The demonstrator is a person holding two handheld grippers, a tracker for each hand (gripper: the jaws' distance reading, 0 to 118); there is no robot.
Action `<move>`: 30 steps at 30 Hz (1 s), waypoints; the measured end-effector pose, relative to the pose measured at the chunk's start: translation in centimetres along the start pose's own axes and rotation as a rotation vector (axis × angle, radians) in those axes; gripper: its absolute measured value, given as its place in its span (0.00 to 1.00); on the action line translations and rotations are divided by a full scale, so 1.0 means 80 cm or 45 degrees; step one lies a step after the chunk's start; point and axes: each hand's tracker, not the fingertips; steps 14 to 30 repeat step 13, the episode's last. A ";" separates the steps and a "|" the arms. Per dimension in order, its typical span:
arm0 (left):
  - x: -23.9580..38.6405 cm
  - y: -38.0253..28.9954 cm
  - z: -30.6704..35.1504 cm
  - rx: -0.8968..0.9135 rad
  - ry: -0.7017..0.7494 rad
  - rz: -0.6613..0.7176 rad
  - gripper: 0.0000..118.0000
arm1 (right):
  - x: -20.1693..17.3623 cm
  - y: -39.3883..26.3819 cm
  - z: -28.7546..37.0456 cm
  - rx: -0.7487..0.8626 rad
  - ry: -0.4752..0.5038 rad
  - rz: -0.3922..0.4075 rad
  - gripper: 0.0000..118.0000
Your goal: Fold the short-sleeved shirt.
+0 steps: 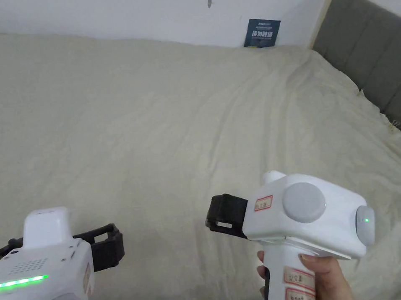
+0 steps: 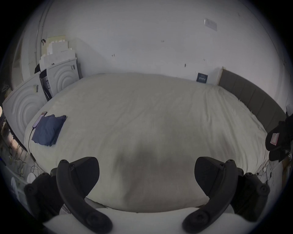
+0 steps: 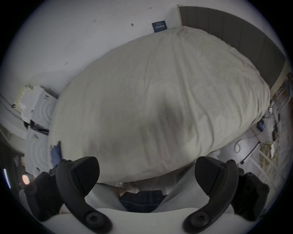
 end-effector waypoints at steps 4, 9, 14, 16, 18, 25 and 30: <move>-0.008 -0.002 -0.005 0.001 0.002 0.024 1.00 | 0.000 -0.006 -0.015 -0.044 -0.013 0.022 1.00; -0.016 -0.006 -0.012 -0.022 0.007 0.055 1.00 | -0.002 -0.005 -0.029 -0.044 0.068 0.002 1.00; -0.029 -0.012 -0.025 -0.076 0.013 0.092 1.00 | -0.001 0.000 -0.053 -0.041 0.000 0.065 1.00; -0.029 -0.012 -0.025 -0.076 0.013 0.092 1.00 | -0.001 0.000 -0.053 -0.041 0.000 0.065 1.00; -0.029 -0.012 -0.025 -0.076 0.013 0.092 1.00 | -0.001 0.000 -0.053 -0.041 0.000 0.065 1.00; -0.029 -0.012 -0.025 -0.076 0.013 0.092 1.00 | -0.001 0.000 -0.053 -0.041 0.000 0.065 1.00; -0.029 -0.012 -0.025 -0.076 0.013 0.092 1.00 | -0.001 0.000 -0.053 -0.041 0.000 0.065 1.00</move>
